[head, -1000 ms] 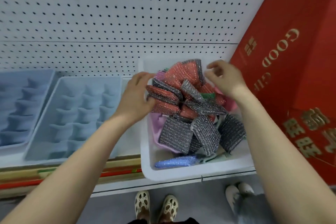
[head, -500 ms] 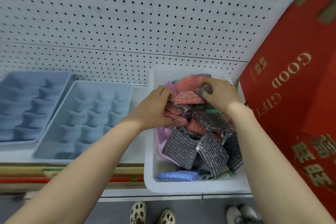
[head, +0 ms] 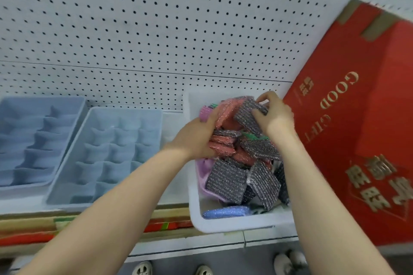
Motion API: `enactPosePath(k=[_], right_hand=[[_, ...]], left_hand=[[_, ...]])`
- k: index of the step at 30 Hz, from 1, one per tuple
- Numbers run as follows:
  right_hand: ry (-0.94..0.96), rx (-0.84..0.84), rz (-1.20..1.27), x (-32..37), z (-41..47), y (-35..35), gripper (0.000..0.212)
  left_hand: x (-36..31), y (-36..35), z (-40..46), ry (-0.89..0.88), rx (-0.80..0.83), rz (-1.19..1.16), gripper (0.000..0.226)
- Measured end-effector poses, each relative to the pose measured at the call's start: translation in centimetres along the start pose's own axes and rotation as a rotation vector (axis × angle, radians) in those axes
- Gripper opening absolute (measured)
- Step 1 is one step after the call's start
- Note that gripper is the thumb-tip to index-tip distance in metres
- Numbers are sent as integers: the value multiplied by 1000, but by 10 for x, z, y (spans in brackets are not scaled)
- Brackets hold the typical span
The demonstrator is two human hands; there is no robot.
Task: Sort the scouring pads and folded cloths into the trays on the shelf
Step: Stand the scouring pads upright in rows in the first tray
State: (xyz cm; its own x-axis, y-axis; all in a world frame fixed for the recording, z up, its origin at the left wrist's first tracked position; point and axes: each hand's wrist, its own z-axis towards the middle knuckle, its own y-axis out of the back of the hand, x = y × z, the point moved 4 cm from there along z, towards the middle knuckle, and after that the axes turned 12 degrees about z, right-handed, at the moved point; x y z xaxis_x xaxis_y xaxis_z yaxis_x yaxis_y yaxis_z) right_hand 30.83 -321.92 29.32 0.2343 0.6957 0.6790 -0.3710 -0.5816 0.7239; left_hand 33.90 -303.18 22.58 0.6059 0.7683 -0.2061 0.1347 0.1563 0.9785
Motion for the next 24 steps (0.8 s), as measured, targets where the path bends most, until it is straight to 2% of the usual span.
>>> enactPosePath(k=[4,7,9,12,14,18,21,24], right_hand=[[23,-208,92,-7,-18,13,42],[-15,-237,122,-8,-21,19,51],[-20,-256,108,-8,-19,20,48],[6,-292,112,0,-16,20,38],[31,-286,134,7,-14,17,34],[112,-242,219,22,-9,12,32],[150,-168,321,39,-1,-3,30],[185,-138,419,61,-2,-31,26]], left_hand=[[1,14,-5,41,-4,-237,126],[2,29,-14,139,18,-339,128],[5,35,-21,176,13,-382,126],[11,39,-31,174,8,-452,96],[13,38,-37,170,16,-521,80],[21,38,-46,211,-67,-711,71],[45,40,-57,314,-209,-807,61],[79,37,-72,398,-236,-837,50]])
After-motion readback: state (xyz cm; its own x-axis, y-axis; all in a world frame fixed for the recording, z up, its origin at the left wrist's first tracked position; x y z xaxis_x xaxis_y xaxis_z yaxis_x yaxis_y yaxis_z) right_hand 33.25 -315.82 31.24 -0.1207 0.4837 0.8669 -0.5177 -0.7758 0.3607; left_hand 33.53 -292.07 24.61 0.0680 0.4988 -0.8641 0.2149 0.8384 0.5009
